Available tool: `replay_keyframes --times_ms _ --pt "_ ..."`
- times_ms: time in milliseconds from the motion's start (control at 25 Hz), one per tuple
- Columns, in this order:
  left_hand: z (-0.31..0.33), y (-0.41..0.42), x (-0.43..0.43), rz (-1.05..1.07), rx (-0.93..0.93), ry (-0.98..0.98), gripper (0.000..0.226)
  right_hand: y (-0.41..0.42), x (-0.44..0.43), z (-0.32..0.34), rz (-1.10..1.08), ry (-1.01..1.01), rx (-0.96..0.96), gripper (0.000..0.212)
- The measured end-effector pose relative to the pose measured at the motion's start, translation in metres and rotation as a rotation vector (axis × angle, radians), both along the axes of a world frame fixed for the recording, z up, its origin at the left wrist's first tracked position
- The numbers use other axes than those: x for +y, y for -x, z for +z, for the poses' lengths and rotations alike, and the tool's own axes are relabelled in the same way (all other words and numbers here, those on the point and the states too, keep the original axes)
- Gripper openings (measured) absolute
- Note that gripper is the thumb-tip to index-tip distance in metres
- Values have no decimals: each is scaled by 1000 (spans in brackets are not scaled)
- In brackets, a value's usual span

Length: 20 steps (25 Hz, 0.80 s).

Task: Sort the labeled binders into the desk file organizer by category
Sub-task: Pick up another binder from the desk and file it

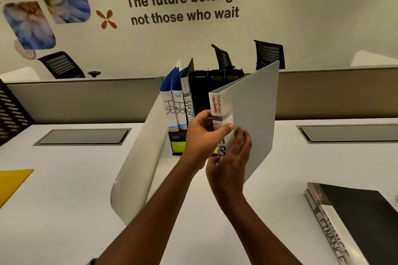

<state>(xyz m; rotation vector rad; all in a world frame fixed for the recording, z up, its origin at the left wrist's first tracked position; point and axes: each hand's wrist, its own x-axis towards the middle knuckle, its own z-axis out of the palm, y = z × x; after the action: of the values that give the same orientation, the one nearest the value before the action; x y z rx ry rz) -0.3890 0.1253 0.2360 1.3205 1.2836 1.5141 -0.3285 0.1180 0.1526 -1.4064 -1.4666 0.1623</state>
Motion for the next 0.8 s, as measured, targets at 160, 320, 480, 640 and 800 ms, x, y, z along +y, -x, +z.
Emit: replay_keyframes --times_ms 160,320,480,640,800 --pt "22 18 11 -17 65 -138 41 24 32 24 73 -111 154 78" --pt "37 52 33 -174 87 -218 43 39 57 38 198 -274 301 66" --pt "30 102 75 125 355 -186 49 52 88 51 260 -429 372 61" --pt "7 137 123 267 1006 -16 72 66 128 54 349 -408 396 51" --pt "-17 153 162 273 1197 15 81 77 167 46 384 -368 379 52"
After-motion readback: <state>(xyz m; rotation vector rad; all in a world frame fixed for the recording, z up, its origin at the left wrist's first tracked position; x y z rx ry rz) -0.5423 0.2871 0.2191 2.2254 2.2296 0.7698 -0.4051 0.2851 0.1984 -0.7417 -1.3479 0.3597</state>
